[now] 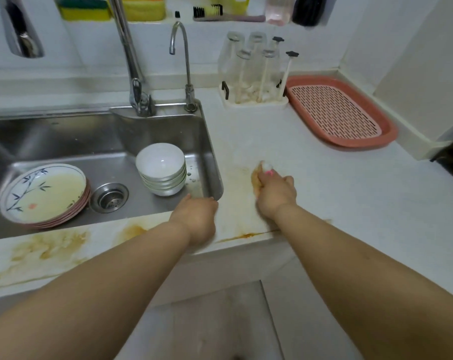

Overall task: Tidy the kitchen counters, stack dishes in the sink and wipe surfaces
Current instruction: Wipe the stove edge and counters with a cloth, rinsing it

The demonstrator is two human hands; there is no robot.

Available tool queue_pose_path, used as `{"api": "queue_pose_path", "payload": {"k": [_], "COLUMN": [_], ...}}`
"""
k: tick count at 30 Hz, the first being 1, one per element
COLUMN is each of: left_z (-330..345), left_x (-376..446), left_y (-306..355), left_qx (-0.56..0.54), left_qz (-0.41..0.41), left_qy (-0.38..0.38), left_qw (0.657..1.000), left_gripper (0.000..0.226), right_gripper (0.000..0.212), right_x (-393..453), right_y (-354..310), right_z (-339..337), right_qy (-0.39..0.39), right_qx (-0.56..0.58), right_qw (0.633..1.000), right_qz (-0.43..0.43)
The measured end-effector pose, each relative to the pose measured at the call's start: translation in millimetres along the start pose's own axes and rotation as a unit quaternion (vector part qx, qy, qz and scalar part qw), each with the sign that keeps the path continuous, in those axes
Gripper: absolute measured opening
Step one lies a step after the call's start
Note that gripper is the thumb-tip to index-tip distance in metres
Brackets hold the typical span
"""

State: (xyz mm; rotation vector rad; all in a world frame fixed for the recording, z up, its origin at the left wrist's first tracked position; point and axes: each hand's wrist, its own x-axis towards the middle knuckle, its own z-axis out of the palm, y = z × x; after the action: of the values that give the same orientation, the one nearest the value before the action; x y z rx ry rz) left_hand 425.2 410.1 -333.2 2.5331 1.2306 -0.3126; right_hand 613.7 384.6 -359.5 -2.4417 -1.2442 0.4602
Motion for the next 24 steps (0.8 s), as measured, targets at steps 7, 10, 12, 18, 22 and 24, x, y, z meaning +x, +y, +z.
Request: {"api": "queue_pose_path", "payload": {"k": [7, 10, 12, 18, 22, 24], "left_z": [-14, -11, -11, -23, -25, -24], "left_x": [20, 22, 25, 39, 49, 53], "left_y": [17, 16, 13, 16, 16, 16], "left_qx": [-0.022, -0.047, -0.063, -0.073, -0.069, -0.069], "left_qz": [-0.040, -0.051, -0.060, -0.081, -0.092, -0.092], "left_qy": [-0.040, -0.038, -0.031, 0.000, 0.003, 0.001], "left_qw": [0.998, 0.997, 0.996, 0.994, 0.993, 0.993], "left_gripper": [0.044, 0.055, 0.056, 0.044, 0.042, 0.042], "right_gripper": [0.031, 0.035, 0.037, 0.049, 0.036, 0.044], "right_x": [-19, 32, 51, -11, 18, 60], "right_y": [48, 51, 25, -4, 59, 73], "right_z": [-12, -28, -15, 2, -23, -34], "right_qy": [-0.012, 0.038, 0.024, -0.055, 0.011, 0.056], "right_qx": [-0.023, -0.029, -0.016, -0.066, 0.010, 0.036], "right_qw": [0.989, 0.999, 1.000, 0.963, 0.995, 0.997], "right_qz": [-0.147, -0.025, -0.007, -0.256, -0.098, 0.049]}}
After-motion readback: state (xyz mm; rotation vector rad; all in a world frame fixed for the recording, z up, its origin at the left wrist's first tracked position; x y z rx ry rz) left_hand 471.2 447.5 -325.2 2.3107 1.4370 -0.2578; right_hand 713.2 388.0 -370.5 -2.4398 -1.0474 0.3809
